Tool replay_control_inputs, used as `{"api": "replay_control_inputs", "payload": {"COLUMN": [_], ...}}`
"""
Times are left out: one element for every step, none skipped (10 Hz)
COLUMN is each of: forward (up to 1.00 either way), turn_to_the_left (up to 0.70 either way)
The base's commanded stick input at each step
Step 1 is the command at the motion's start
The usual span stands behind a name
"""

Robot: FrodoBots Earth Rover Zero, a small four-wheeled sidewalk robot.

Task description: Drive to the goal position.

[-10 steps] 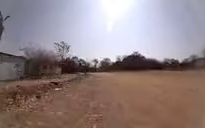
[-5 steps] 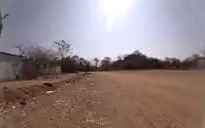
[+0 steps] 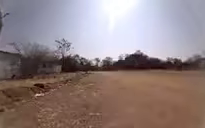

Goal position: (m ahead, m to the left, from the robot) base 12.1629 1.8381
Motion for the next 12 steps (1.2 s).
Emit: {"api": "replay_control_inputs", "payload": {"forward": [1.00,1.00,1.00,1.00,1.00,1.00,1.00,1.00,1.00,1.00,1.00,1.00], "turn_to_the_left": [0.00,0.00,0.00,0.00,0.00,0.00,0.00,0.00,0.00,0.00,-0.23,-0.35]}}
